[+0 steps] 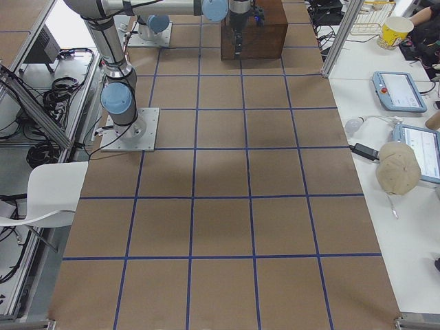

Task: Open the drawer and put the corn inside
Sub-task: 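Pull the drawer open away from the cabinet with the left gripper, then release the handle and move the left gripper down onto the yellow corn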

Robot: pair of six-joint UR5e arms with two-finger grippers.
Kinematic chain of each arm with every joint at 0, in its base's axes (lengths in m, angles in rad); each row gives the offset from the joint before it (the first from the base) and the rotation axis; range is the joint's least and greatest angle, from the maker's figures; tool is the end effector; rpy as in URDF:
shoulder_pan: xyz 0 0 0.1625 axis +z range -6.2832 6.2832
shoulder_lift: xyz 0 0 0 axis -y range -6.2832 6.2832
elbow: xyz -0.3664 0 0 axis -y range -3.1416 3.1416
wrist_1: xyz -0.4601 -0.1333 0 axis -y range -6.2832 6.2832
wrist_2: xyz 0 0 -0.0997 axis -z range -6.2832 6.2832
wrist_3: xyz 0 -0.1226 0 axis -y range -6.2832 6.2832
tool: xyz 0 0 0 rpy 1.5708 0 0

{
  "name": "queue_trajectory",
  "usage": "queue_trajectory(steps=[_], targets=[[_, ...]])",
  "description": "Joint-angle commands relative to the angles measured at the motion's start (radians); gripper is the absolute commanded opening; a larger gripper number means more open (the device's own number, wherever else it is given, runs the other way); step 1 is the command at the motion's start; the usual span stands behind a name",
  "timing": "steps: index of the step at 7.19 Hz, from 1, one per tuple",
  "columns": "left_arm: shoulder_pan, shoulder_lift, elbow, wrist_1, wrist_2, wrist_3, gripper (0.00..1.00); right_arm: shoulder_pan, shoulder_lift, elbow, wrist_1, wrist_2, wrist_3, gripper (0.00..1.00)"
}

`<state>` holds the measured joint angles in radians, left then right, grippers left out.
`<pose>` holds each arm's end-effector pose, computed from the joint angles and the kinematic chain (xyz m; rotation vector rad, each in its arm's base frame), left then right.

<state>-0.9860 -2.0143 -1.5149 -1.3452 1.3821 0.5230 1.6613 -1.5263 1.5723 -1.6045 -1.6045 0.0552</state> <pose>0.2352 -0.6384 0.1846 0.1117 -2.8938 -0.0558 0.1805 -0.5601 0.3836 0.0552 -3.1066 -0.0152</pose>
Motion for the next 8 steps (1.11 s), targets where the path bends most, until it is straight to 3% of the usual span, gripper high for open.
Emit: queue_trajectory(steps=[1, 7, 8], targets=[[0.001, 0.0, -0.001, 0.0, 0.0, 0.0, 1.0, 0.0, 0.0, 0.0, 0.0, 0.0, 0.0, 1.0], [0.001, 0.019, 0.002, -0.002, 0.012, 0.0, 1.0, 0.0, 0.0, 0.0, 0.0, 0.0, 0.0, 1.0], [0.0, 0.025, 0.004, 0.003, 0.079, 0.017, 1.0, 0.0, 0.0, 0.0, 0.0, 0.0, 0.0, 1.0]])
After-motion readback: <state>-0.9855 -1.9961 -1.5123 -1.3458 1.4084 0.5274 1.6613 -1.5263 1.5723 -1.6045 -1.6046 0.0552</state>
